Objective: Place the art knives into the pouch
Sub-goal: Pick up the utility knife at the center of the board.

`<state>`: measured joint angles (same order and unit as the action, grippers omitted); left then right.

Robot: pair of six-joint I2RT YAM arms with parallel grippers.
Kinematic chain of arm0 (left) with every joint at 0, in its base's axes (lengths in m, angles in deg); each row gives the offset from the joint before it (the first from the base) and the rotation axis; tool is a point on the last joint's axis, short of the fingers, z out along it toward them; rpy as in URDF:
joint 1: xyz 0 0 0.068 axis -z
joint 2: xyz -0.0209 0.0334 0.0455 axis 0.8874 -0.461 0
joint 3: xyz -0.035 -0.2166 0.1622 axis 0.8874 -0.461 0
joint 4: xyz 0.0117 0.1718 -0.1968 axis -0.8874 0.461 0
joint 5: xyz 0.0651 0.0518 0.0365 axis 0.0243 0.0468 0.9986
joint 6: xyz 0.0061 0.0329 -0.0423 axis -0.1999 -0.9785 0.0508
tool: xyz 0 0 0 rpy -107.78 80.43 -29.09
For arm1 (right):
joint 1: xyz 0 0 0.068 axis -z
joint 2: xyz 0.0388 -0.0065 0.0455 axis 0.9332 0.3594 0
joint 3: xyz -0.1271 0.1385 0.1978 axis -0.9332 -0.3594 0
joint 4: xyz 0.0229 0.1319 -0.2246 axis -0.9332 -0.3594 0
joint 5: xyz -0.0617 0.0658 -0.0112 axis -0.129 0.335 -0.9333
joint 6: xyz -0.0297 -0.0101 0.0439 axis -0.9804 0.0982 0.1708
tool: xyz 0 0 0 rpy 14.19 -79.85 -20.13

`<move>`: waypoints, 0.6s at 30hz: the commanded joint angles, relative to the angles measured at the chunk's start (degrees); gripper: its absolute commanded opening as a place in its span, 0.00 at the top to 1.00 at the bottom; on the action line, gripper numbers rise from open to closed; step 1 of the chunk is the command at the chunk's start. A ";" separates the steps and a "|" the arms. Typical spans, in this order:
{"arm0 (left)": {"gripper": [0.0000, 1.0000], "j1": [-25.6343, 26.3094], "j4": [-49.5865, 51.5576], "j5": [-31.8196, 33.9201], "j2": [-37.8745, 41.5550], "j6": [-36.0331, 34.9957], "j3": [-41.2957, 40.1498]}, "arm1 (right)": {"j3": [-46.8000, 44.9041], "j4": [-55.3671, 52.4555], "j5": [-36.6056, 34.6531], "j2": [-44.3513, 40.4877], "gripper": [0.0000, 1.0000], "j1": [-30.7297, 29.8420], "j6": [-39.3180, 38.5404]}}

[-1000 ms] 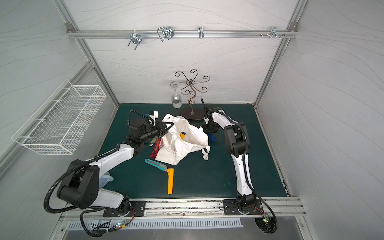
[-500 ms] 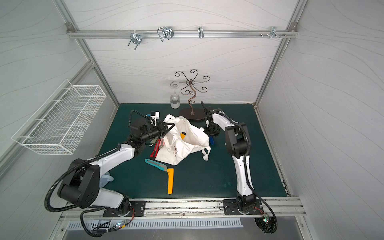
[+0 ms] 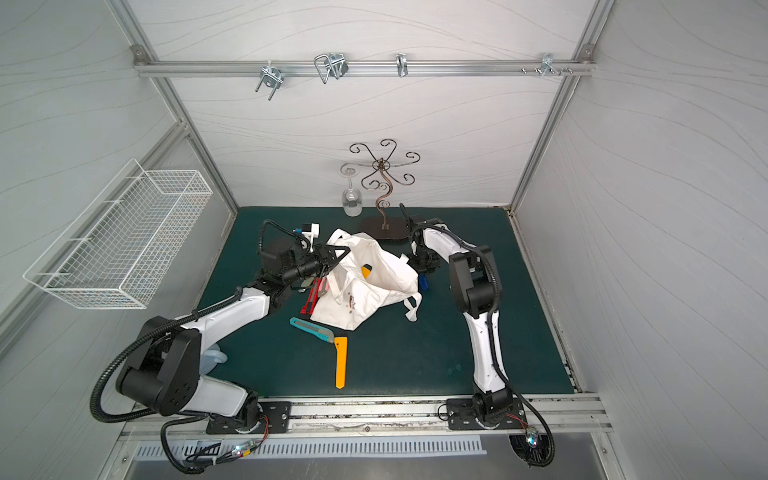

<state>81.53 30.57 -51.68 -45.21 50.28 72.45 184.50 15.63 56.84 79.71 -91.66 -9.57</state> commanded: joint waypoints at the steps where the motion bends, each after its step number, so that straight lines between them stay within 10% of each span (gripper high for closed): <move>1: 1.00 0.27 -2.54 -0.08 -0.21 -0.29 2.73 | -1.54 -3.64 -1.69 -3.08 0.83 -0.48 0.37; 18: 1.00 0.48 -2.17 -0.25 -1.55 -0.46 4.37 | 2.68 -14.49 -14.69 -27.35 0.84 -6.89 1.56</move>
<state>81.79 30.70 -51.70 -46.35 50.26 73.70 186.36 5.51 44.49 55.34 -95.37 -8.43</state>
